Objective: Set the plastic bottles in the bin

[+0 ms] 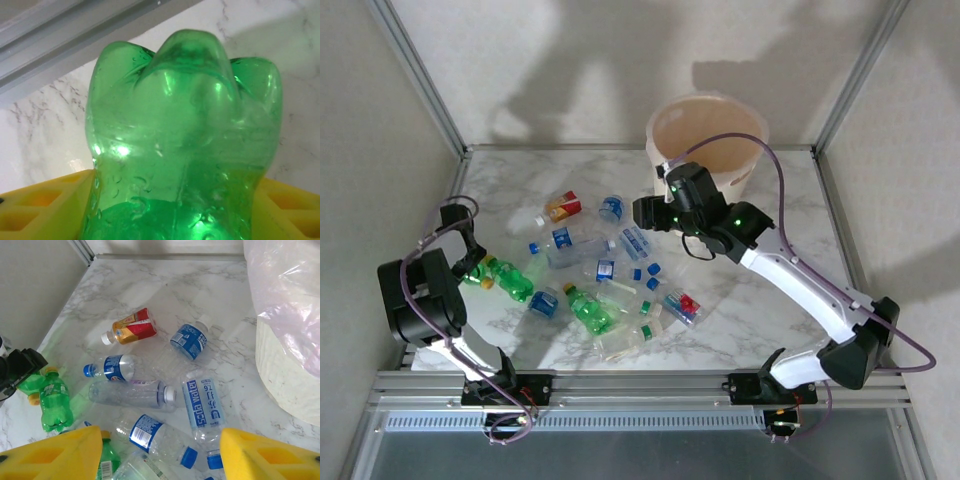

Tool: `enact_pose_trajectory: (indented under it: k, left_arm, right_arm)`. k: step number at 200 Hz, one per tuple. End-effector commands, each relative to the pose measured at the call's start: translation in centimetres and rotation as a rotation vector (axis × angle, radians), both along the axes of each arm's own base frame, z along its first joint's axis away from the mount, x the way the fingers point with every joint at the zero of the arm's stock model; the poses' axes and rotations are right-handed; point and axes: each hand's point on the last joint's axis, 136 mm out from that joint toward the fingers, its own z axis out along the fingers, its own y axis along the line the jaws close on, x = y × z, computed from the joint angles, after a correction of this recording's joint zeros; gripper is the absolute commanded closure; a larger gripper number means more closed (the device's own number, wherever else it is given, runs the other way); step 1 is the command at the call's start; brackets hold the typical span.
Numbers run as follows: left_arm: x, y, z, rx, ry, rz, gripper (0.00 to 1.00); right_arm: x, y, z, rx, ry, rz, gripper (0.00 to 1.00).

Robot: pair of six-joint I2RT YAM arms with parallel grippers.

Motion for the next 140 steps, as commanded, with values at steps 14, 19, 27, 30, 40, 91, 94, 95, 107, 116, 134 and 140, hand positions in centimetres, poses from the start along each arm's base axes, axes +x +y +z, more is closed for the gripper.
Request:
enact_pose_trajectory:
  k: [14,19,27,30,40,91,94,95,107,116,134,140]
  left_arm:
    - [1.5,0.0,5.2,0.04,-0.104,-0.012,0.4]
    - [1.7,-0.3,5.7,0.041,-0.114,-0.017,0.4]
    - [1.9,-0.7,6.4,0.038,-0.133,-0.026,0.4]
    - [2.0,-0.9,6.8,0.04,-0.143,-0.03,0.4]
    - [2.5,-1.7,8.2,0.043,-0.176,-0.047,0.4]
    - [8.5,-11.4,20.1,0.032,-0.493,-0.292,0.4]
    - [9.0,-12.1,20.9,0.026,-0.514,-0.31,0.4]
    - [9.1,-12.5,21.2,0.023,-0.522,-0.319,0.4]
    - [10.6,-16.2,24.2,-0.009,-0.6,-0.403,0.4]
    - [11.6,-19.1,26.2,-0.039,-0.659,-0.466,0.4]
    - [13.1,-24.7,30.1,-0.088,-0.776,-0.591,0.39]
    - [13.6,-26.5,31.3,-0.101,-0.812,-0.628,0.39]
  right_arm:
    - [-0.5,-0.8,2.1,0.044,-0.057,-0.022,0.38]
    - [-0.6,-1.0,2.5,0.053,-0.066,-0.024,0.38]
    - [-0.7,-1.2,3.2,0.073,-0.083,-0.027,0.38]
    - [-0.8,-1.3,3.6,0.081,-0.09,-0.028,0.38]
    - [-0.9,-1.8,4.6,0.107,-0.119,-0.041,0.38]
    - [-2.2,-3.4,5.9,0.101,-0.163,-0.034,0.39]
    - [-2.4,-3.4,5.6,0.092,-0.154,-0.024,0.39]
    - [-2.4,-3.4,5.5,0.089,-0.151,-0.021,0.4]
    - [-3.1,-3.6,3.6,0.042,-0.106,0.006,0.41]
    - [-3.6,-4.2,2.1,0.001,-0.073,0.0,0.42]
    - [-4.7,-5.8,-1.0,-0.056,-0.015,-0.019,0.42]
    - [-5.3,-6.0,-2.1,-0.064,0.009,-0.003,0.42]
